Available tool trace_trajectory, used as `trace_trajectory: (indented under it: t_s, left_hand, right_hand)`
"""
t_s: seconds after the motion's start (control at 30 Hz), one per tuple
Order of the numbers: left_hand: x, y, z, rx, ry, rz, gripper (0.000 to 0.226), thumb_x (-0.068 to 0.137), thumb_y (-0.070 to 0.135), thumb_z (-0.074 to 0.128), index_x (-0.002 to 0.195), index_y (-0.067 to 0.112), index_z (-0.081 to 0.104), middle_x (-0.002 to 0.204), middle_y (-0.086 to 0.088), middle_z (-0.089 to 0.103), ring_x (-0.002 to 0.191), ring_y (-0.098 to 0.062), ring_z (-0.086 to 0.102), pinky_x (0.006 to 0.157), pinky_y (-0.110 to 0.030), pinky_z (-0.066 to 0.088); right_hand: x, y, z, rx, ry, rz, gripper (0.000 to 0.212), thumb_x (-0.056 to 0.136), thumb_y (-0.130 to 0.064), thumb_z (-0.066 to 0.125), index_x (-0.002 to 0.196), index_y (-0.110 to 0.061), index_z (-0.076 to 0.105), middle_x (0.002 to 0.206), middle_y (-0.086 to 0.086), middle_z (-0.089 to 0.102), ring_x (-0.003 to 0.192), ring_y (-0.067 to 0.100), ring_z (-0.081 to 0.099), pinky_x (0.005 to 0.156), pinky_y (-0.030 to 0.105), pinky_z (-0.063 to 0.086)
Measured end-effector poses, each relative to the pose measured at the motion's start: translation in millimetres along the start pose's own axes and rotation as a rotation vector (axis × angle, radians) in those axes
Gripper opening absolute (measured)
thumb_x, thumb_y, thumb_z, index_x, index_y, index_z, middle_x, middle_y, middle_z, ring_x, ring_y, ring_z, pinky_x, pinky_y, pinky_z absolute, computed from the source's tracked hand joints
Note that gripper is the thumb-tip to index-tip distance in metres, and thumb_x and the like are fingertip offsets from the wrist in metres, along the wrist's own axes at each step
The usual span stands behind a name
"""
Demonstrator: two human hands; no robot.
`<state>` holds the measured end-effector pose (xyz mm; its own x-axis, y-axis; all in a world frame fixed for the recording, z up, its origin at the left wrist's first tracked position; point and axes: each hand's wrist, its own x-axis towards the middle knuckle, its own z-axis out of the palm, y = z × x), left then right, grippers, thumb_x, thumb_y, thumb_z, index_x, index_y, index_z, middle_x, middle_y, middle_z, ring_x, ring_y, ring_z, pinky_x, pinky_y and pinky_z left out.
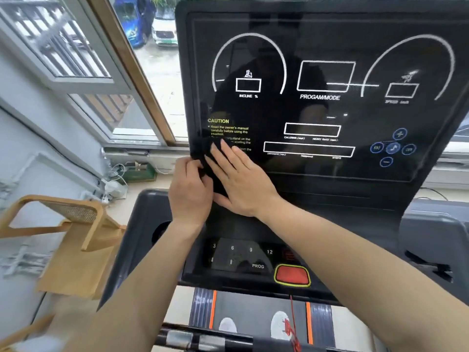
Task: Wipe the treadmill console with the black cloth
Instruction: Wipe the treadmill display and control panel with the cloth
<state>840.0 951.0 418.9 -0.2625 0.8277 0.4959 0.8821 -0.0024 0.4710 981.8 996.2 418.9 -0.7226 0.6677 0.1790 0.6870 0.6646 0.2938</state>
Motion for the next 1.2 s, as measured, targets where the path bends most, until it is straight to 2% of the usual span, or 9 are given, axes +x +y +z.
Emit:
trace_trajectory:
  t_s: [0.13, 0.23, 0.37, 0.5, 0.63, 0.73, 0.9, 1.07, 1.2]
  left_hand:
    - [-10, 32, 15, -0.019, -0.052, 0.140, 0.018, 0.081, 0.008, 0.076, 0.093, 0.002, 0.065, 0.103, -0.014, 0.061, 0.077, -0.024, 0.061, 0.064, -0.022, 0.037]
    - [-15, 77, 38, -0.052, -0.123, 0.267, 0.016, 0.082, 0.012, 0.076, 0.092, 0.005, 0.065, 0.102, -0.011, 0.061, 0.069, -0.023, 0.062, 0.056, -0.023, 0.042]
    - [-25, 159, 82, -0.069, -0.161, 0.437, 0.010, 0.088, 0.012, 0.069, 0.096, 0.007, 0.066, 0.104, -0.010, 0.062, 0.073, -0.022, 0.064, 0.057, -0.030, 0.055]
    - [-35, 242, 117, -0.033, -0.196, 0.610, 0.008, 0.087, 0.002, 0.066, 0.091, 0.008, 0.065, 0.103, -0.009, 0.064, 0.072, -0.019, 0.062, 0.049, -0.028, 0.053]
    - [-43, 281, 129, -0.006, -0.218, 0.723, 0.018, 0.086, -0.003, 0.051, 0.092, 0.010, 0.064, 0.100, -0.008, 0.063, 0.073, -0.018, 0.061, 0.048, -0.027, 0.052]
    - [-40, 257, 125, -0.038, -0.214, 0.758, 0.019, 0.086, -0.002, 0.054, 0.094, 0.010, 0.065, 0.097, -0.006, 0.062, 0.076, -0.018, 0.060, 0.050, -0.029, 0.053]
    - [-15, 165, 82, -0.034, -0.144, 0.630, 0.015, 0.089, 0.003, 0.061, 0.100, 0.010, 0.070, 0.103, -0.004, 0.066, 0.079, -0.019, 0.064, 0.057, -0.030, 0.056]
    - [22, 66, 23, 0.057, -0.053, 0.441, 0.013, 0.091, 0.002, 0.061, 0.102, 0.000, 0.069, 0.107, -0.014, 0.065, 0.085, -0.028, 0.065, 0.062, -0.037, 0.057]
    - [28, 13, -7, 0.104, -0.073, 0.188, 0.015, 0.085, -0.005, 0.067, 0.099, -0.003, 0.065, 0.108, -0.020, 0.061, 0.080, -0.037, 0.064, 0.060, -0.039, 0.049]
  right_hand:
    - [-44, 36, 13, -0.032, 0.033, -0.008, 0.079, 0.102, -0.061, 0.025, 0.159, -0.009, 0.006, 0.168, 0.015, 0.009, 0.155, 0.032, 0.005, 0.126, 0.043, 0.002]
    - [-95, 78, 20, -0.042, 0.053, 0.052, 0.078, 0.102, -0.059, 0.030, 0.157, -0.009, 0.008, 0.166, 0.016, 0.016, 0.154, 0.034, 0.012, 0.126, 0.044, 0.006]
    - [-167, 139, 22, -0.019, 0.043, 0.235, 0.076, 0.102, -0.057, 0.029, 0.156, -0.005, 0.018, 0.159, 0.024, 0.032, 0.149, 0.039, 0.022, 0.123, 0.047, 0.012]
    - [-232, 187, 29, -0.024, 0.017, 0.457, 0.076, 0.101, -0.056, 0.023, 0.151, 0.000, 0.024, 0.150, 0.032, 0.041, 0.143, 0.046, 0.030, 0.121, 0.050, 0.016]
    - [-261, 200, 33, -0.022, 0.003, 0.610, 0.080, 0.102, -0.058, 0.010, 0.150, 0.005, 0.019, 0.151, 0.037, 0.035, 0.143, 0.049, 0.030, 0.124, 0.044, -0.002]
    - [-247, 180, 35, 0.041, 0.040, 0.640, 0.082, 0.101, -0.057, 0.023, 0.152, 0.006, 0.015, 0.157, 0.036, 0.024, 0.147, 0.048, 0.020, 0.123, 0.049, 0.006]
    - [-160, 125, 21, 0.087, 0.075, 0.474, 0.081, 0.101, -0.054, 0.039, 0.154, 0.003, 0.020, 0.159, 0.033, 0.022, 0.148, 0.047, 0.017, 0.122, 0.050, 0.006]
    - [-53, 57, -4, 0.135, 0.109, 0.288, 0.080, 0.100, -0.057, 0.035, 0.157, -0.002, 0.020, 0.164, 0.025, 0.018, 0.151, 0.040, 0.010, 0.124, 0.047, 0.004]
    - [2, 6, -11, 0.112, 0.060, 0.171, 0.079, 0.101, -0.058, 0.031, 0.158, -0.006, 0.017, 0.167, 0.020, 0.011, 0.154, 0.036, 0.004, 0.123, 0.044, -0.006]
